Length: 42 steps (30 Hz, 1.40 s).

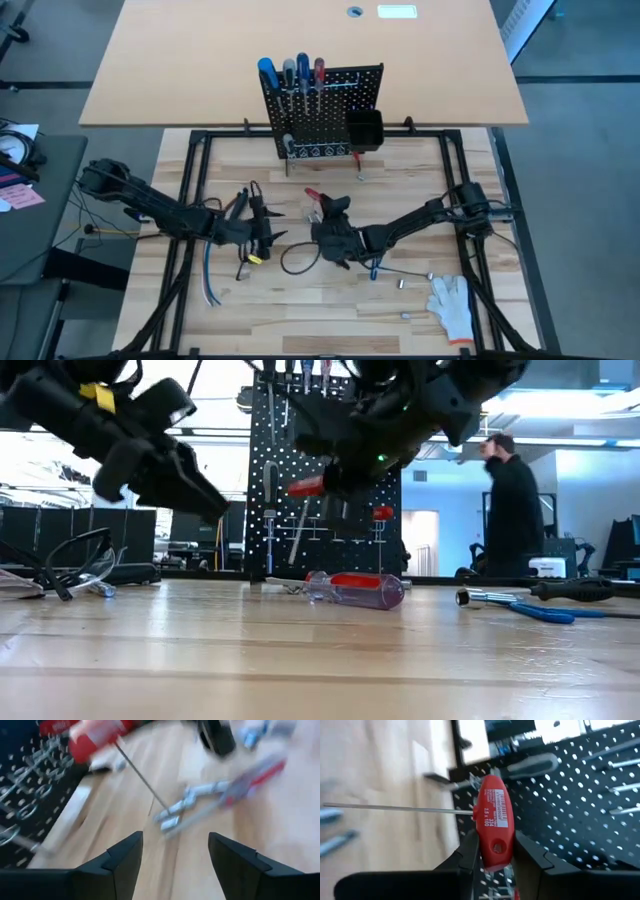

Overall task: Hang tools onto peg board
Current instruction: Hang the allen wrench on the pegboard

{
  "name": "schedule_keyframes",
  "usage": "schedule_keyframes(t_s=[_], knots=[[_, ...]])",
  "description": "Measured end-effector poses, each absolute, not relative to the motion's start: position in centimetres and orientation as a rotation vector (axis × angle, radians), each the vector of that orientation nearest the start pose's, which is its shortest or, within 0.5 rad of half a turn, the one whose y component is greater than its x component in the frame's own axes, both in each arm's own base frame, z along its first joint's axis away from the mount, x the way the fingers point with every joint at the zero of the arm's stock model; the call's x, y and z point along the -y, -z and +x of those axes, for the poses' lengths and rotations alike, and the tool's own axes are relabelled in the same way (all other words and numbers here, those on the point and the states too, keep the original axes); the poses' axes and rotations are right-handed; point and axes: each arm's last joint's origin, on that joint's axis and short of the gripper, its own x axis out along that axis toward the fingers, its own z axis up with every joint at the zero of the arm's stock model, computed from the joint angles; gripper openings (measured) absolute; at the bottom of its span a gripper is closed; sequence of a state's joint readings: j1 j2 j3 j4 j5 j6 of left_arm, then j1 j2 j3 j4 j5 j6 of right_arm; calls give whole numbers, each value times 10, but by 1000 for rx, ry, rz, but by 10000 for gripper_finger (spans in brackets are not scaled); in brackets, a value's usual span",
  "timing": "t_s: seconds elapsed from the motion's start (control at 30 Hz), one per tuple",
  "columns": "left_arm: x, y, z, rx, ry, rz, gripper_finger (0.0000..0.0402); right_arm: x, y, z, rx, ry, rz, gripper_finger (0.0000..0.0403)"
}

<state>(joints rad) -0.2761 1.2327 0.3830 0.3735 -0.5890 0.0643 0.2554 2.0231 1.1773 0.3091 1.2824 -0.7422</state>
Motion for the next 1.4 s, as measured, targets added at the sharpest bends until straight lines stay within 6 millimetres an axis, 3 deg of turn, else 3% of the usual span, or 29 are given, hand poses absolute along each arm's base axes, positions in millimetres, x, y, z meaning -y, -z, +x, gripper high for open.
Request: schedule_keyframes(t_s=[0.17, 0.3, 0.57, 0.7, 0.93, 1.0, 1.23, 1.4], knots=[[31, -165, 212, -237, -261, 100, 210, -92, -168, 405, -548, 688, -960, 83], [23, -170, 215, -178, -170, 23, 209, -95, -180, 410, -423, 672, -951, 83], [25, -181, 221, -115, -31, -44, 197, -97, -181, 411, -377, 629, -928, 83], [25, -182, 221, -102, -34, -66, 157, -96, -181, 411, -378, 628, -926, 83], [25, -182, 221, -102, -38, -48, 29, -97, -181, 412, -358, 599, -914, 83], [25, -181, 221, -104, -41, -45, 12, -98, -181, 412, -349, 594, -890, 84], [26, -178, 220, -144, -71, 53, 2, -96, -175, 410, -387, 545, -773, 198], [29, -175, 219, -172, -65, 106, 1, -80, -193, 402, -414, 329, -522, 265]])
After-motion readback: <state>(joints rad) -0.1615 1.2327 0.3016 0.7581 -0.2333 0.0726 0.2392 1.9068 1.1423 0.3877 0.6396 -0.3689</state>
